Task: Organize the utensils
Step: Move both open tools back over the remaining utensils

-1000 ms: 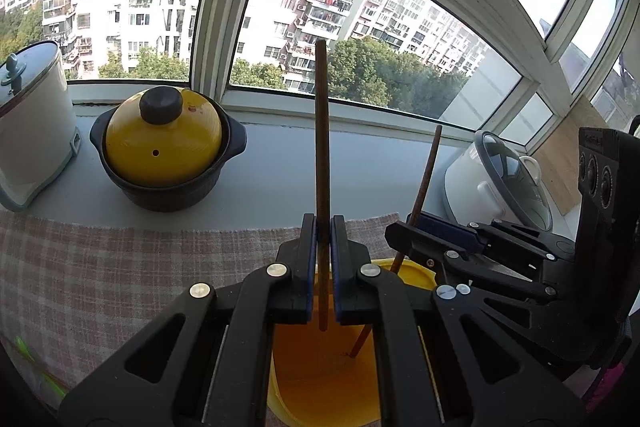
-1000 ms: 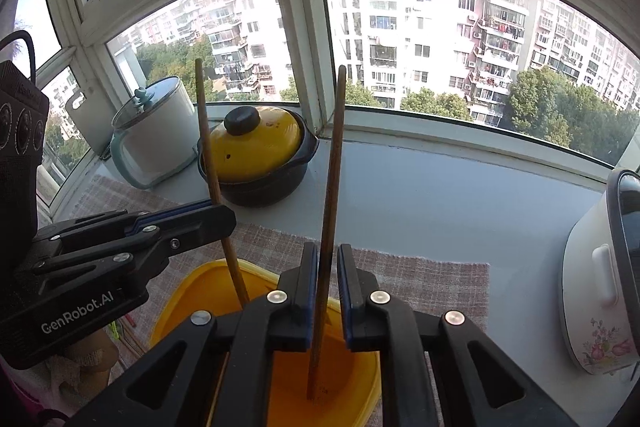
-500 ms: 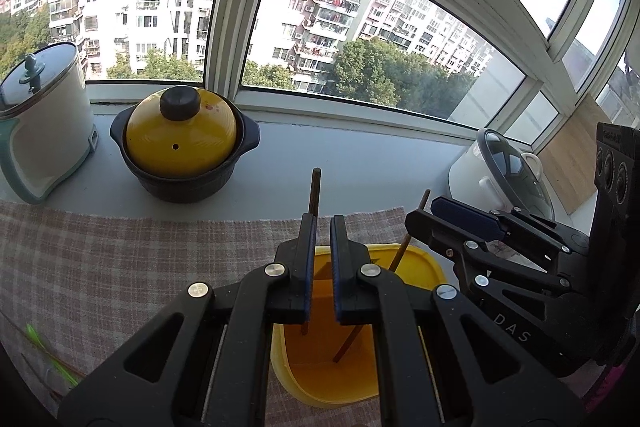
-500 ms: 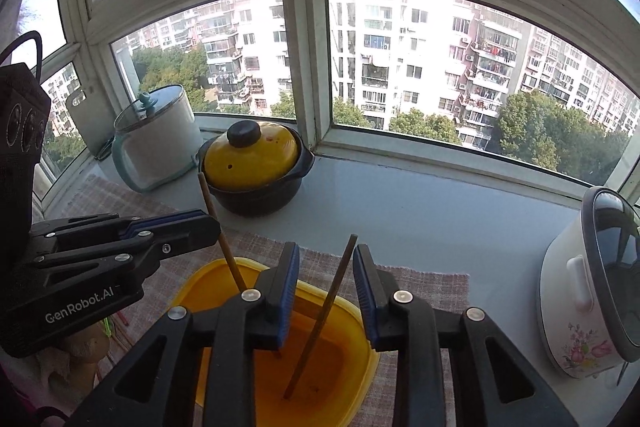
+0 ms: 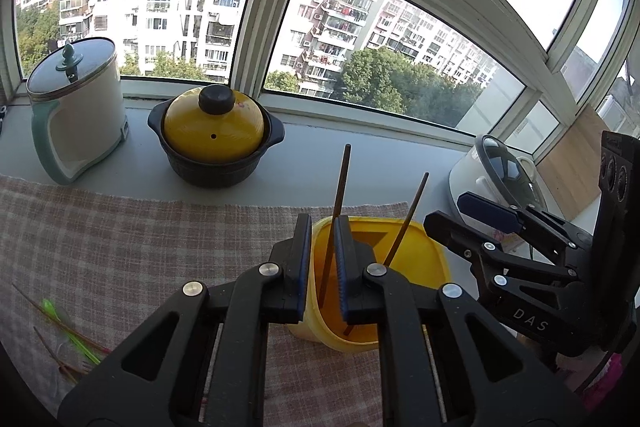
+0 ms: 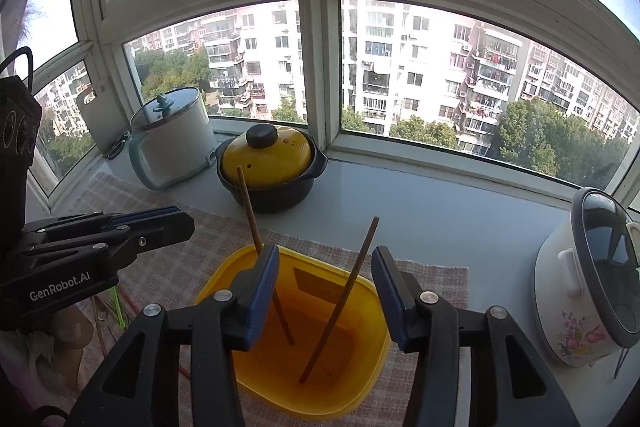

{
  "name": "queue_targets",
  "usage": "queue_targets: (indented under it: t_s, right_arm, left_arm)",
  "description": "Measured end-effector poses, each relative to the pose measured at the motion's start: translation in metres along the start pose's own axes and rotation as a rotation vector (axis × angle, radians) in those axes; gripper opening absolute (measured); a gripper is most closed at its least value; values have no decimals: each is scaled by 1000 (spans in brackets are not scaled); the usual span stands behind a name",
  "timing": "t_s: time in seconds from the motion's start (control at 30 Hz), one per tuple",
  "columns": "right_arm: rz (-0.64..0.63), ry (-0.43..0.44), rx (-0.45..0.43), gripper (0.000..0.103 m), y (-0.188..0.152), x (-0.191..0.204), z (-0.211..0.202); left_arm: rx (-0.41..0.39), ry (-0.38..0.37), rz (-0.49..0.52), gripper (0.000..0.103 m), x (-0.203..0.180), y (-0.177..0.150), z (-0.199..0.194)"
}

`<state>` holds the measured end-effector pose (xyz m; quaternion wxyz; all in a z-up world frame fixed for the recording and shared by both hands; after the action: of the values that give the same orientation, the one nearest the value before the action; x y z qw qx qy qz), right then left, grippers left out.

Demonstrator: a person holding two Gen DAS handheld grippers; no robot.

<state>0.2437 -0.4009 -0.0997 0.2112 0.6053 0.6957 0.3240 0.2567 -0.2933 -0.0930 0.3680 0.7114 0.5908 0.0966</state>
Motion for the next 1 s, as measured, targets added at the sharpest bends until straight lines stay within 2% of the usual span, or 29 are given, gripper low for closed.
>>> queue_targets:
  t_s: [0.13, 0.2, 0.47, 0.57, 0.8, 0.87, 0.93, 1.0]
  right_arm:
    - [-23, -8, -10, 56, -5, 15, -11]
    - [-36, -11, -18, 62, -7, 24, -17]
    - [-70, 14, -22, 77, -21, 66, -29]
    - [-86, 35, -23, 88, -25, 84, -30]
    - [-134, 65, -8, 93, -35, 125, -21]
    - [-137, 94, 12, 93, -39, 137, -15]
    - [-146, 111, 31, 93, -42, 149, -7]
    - [-160, 112, 46, 93, -44, 157, 0]
  left_arm:
    - [-5, 16, -8, 9, 13, -9, -17]
    - [-8, 28, -17, 9, 21, -14, -27]
    - [1, 94, -42, 10, 61, -41, -59]
    - [15, 128, -64, 10, 85, -53, -70]
    - [16, 249, -118, 10, 156, -82, -99]
    - [24, 280, -147, 16, 178, -90, -107]
    - [30, 299, -185, 39, 202, -100, -116]
    - [35, 318, -217, 41, 222, -110, -124]
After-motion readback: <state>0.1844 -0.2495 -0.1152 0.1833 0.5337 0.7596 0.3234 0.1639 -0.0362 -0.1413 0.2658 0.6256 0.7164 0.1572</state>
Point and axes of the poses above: each gripper's, at about its wrist camera, not at the fingertips, and z roughly the way its jaws point, x to its left, y to its top, the point moved 10 cm from there along z, roughly the way its jaws point, and after that the axes turned 3 degrees about y, right-handed, at the moved point
